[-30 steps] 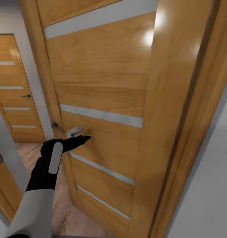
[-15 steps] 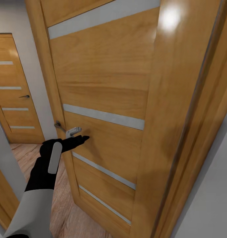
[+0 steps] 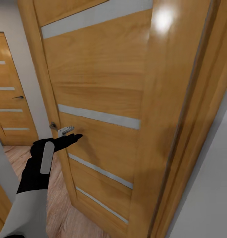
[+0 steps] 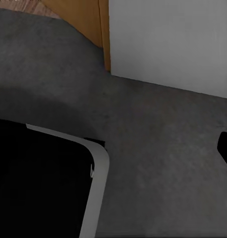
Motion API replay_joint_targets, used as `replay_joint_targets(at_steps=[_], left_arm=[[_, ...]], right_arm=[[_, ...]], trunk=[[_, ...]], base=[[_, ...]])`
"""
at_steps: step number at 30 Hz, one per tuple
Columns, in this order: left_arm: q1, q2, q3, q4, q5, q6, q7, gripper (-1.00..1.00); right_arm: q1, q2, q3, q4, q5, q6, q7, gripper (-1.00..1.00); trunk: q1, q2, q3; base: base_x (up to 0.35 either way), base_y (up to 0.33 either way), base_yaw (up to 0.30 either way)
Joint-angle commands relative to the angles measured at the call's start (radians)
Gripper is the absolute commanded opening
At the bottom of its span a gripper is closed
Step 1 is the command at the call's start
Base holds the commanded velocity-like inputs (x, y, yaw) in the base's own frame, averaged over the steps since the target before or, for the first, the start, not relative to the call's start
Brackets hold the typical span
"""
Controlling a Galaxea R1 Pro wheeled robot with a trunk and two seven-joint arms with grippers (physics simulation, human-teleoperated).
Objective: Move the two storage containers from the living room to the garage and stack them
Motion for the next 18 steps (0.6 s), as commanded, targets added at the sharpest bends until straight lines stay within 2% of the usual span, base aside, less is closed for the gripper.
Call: replay_joint_targets(at_steps=[1,9,18], left_arm=[[0.0,0.001,0.004,-0.002,0.002,0.0,0.0,1.0],[0.001,0.002,0.012,0.001,0.001,-0.001,0.001,1.0],[0.0,-0.004,0.014,0.065,0.002,-0.001,0.002,1.0]], right_arm=[[0.0,0.0,0.001,0.0,0.0,0.0,0.0,1.0],[0.0,0.0,0.001,0.0,0.0,0.0,0.0,1.0],[0.0,0.0,0.001,0.0,0.0,0.0,0.0,1.0]], trunk=[[0.0,0.0,0.0],[0.0,0.0,0.0],[0.0,0.0,0.0]], base=[[0.0,0.205,-0.291],[0.036,0.268,-0.286],[0.146,0.294,-0.031]])
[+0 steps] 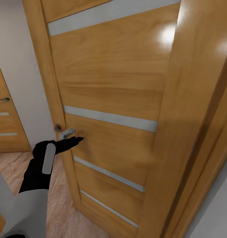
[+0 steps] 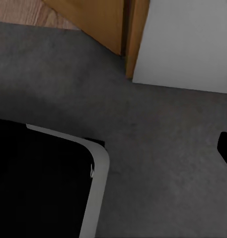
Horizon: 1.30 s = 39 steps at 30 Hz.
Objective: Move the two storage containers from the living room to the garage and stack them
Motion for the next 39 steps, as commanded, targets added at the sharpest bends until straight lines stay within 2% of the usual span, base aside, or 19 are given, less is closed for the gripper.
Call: replay_joint_targets(at_steps=[1,12,16,21,25,28,33,37,39], left_arm=[[-0.001,-0.002,0.0,0.02,-0.003,0.0,-0.001,1.0],[-0.006,-0.017,-0.01,0.079,-0.002,-0.001,-0.002,1.0],[-0.026,-0.021,-0.014,0.142,-0.001,-0.004,-0.003,1.0],[-0.08,-0.039,-0.015,0.258,0.0,-0.008,-0.003,1.0],[-0.136,-0.067,-0.016,0.375,0.001,-0.018,-0.004,1.0],[-0.184,-0.091,-0.018,0.491,0.004,-0.057,-0.005,1.0],[-0.265,-0.109,-0.041,0.664,0.005,-0.125,-0.005,1.0],[-0.296,-0.113,-0.07,0.74,0.006,-0.14,-0.008,1.0],[-0.303,-0.114,-0.08,0.745,0.006,-0.147,-0.012,1.0]], right_arm=[[0.0,0.0,0.0,0.0,0.0,-0.001,0.0,1.0],[0.0,0.0,0.0,0.0,-0.001,-0.003,-0.002,1.0],[0.0,0.0,0.0,0.0,-0.001,-0.003,-0.001,1.0],[0.0,0.0,0.0,0.0,-0.001,-0.003,0.0,1.0],[0.0,0.001,0.0,0.0,-0.001,-0.004,0.0,1.0],[0.0,0.001,0.001,0.0,0.0,-0.005,0.001,1.0],[0.0,0.0,0.004,0.0,0.004,-0.01,0.003,1.0],[0.0,0.0,0.004,0.0,0.004,-0.014,0.003,1.0],[0.0,0.0,0.004,0.0,0.004,-0.015,0.003,1.0]], trunk=[[0.0,0.0,0.0],[0.0,0.0,0.0],[0.0,0.0,0.0],[0.0,0.0,0.0],[0.0,0.0,0.0],[0.0,0.0,0.0],[0.0,0.0,0.0],[0.0,0.0,0.0],[0.0,0.0,0.0]], base=[[0.147,0.264,-0.007],[0.029,0.052,-0.157],[0.001,0.001,-0.077],[0.0,0.0,-0.016],[0.0,0.0,-0.003],[0.0,0.0,-0.001],[0.0,0.0,0.0],[0.0,0.0,0.0],[0.0,0.0,0.0]])
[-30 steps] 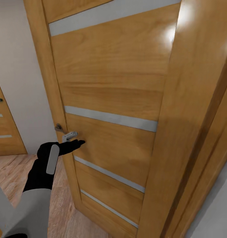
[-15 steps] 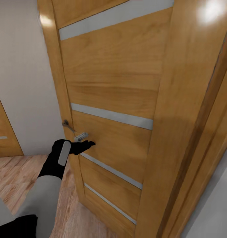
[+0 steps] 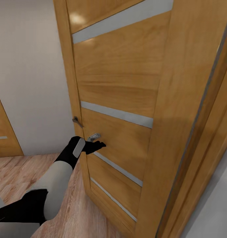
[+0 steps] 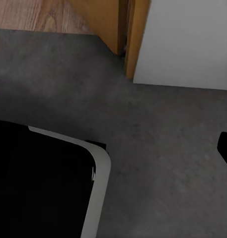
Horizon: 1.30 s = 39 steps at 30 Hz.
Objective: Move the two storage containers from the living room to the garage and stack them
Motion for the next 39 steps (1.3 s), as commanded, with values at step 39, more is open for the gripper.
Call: replay_joint_targets(at_steps=[39], left_arm=[[0.011,0.095,-0.002,0.0,-0.008,-0.037,-0.01,1.0]], right_arm=[[0.001,0.014,0.0,0.0,0.0,0.002,-0.002,1.0]], trunk=[[0.0,0.0,0.0]], base=[[0.0,0.0,0.0]])
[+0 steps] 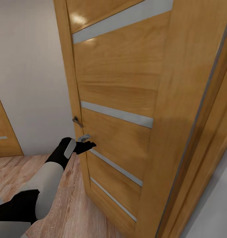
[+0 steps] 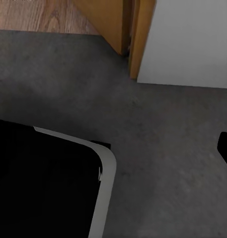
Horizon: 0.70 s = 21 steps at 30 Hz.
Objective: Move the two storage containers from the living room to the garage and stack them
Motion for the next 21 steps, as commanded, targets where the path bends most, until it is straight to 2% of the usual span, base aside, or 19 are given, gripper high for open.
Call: replay_joint_targets(at_steps=[1,8,9,10,11,14,21], left_arm=[[0.0,0.0,0.0,-0.002,0.0,0.0,0.0,1.0],[-0.001,0.011,0.005,0.001,0.0,0.0,0.001,1.0],[-0.001,0.015,0.016,0.002,0.0,0.0,0.001,1.0],[-0.001,0.018,0.055,0.002,0.0,0.0,0.001,1.0],[-0.001,0.019,0.078,0.003,0.0,0.0,0.002,1.0],[-0.001,0.024,0.119,0.0,0.0,0.0,0.002,1.0],[-0.001,0.047,0.14,0.008,0.001,0.001,0.034,1.0]], right_arm=[[0.0,0.0,-0.001,0.0,-0.001,0.0,0.0,1.0],[0.0,0.0,0.0,0.0,-0.002,-0.001,-0.002,1.0],[0.0,0.001,0.0,0.0,-0.002,-0.001,-0.002,1.0],[0.0,0.001,0.0,0.0,-0.002,-0.001,-0.001,1.0],[0.0,0.001,0.0,0.0,-0.002,-0.002,-0.001,1.0],[0.0,0.003,0.001,0.0,-0.002,-0.003,-0.001,1.0],[0.0,0.003,0.001,0.0,-0.002,-0.003,0.0,1.0]], trunk=[[0.0,0.0,0.0],[0.0,0.0,0.0],[0.0,0.0,0.0],[0.0,0.0,0.0],[0.0,0.0,0.0],[0.0,0.0,-0.001],[0.0,0.0,-0.001]], base=[[0.0,0.0,0.0],[0.0,0.0,-0.003],[0.0,0.0,-0.065],[0.0,0.0,-0.184],[0.0,0.0,-0.218],[0.0,0.0,-0.196],[0.0,0.0,-0.036]])
